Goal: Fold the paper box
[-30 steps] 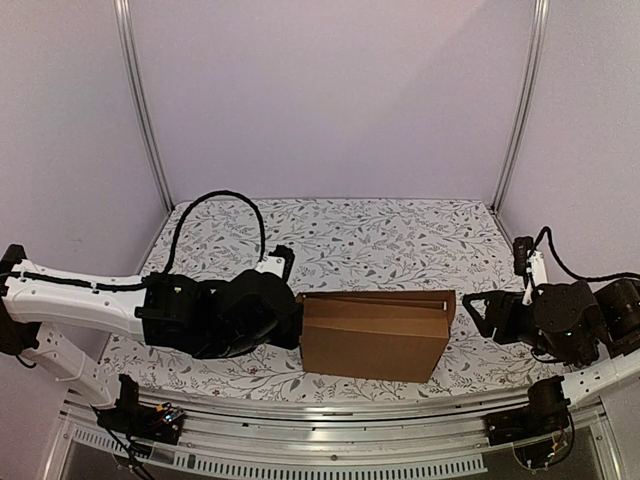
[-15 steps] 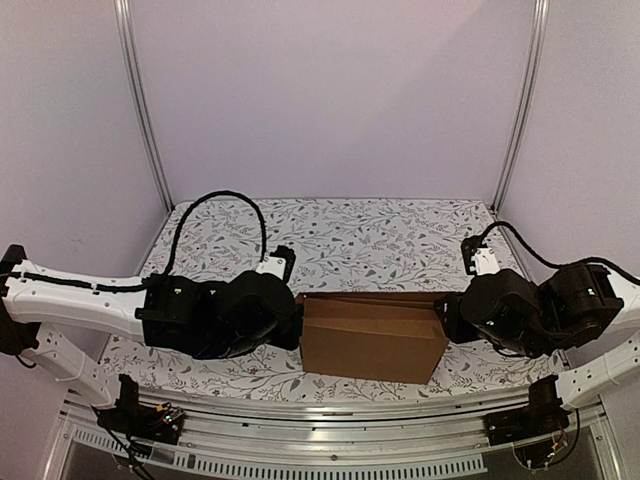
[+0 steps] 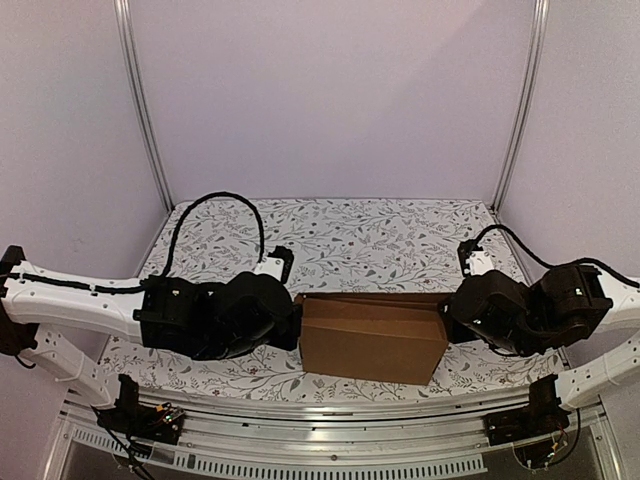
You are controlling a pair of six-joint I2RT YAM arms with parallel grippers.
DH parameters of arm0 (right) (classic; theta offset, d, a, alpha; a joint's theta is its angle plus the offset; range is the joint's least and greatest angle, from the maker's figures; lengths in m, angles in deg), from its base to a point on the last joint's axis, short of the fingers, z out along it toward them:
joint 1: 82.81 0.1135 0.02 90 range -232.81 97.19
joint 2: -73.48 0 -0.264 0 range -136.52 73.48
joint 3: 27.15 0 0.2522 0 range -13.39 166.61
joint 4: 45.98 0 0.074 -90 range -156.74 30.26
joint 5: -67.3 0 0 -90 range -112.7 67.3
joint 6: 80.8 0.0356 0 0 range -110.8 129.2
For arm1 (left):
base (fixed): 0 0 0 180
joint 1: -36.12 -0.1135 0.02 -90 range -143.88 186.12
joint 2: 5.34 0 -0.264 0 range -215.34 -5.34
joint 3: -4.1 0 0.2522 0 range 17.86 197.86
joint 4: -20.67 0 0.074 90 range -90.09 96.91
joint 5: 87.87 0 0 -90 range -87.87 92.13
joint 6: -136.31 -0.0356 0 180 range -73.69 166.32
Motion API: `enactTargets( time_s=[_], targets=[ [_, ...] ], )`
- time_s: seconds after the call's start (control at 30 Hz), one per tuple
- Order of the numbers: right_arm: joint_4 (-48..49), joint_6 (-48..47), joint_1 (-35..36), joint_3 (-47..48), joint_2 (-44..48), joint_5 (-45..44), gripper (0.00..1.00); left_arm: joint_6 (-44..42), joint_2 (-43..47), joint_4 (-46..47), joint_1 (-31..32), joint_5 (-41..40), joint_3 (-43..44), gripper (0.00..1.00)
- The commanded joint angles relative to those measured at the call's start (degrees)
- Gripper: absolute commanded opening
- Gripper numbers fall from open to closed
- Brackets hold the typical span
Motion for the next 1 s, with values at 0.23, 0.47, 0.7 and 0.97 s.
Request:
enactTargets(
  time_s=[0.23, 0.47, 0.7, 0.97],
  targets=[
    [0.6, -1.9, -1.7, -0.1, -2.2, 0.7, 0.0, 0.0, -1.6, -8.1, 1.3, 4.4, -3.6, 0.0],
    [0.9, -1.5, 0.1, 0.0, -4.6, 0.0, 0.0, 0.4, -1.6, -8.1, 1.3, 4.3, -3.6, 0.0],
    [2.0, 5.5, 5.8, -2.6, -6.1, -5.7, 0.0, 0.8, -1.9, -8.0, 1.3, 4.3, -3.4, 0.0],
    [1.8, 13.8, 11.5, -3.7, -9.0, -11.5, 0.0, 0.7, -3.5, -8.0, 1.3, 5.1, -2.5, 0.0]
  ],
)
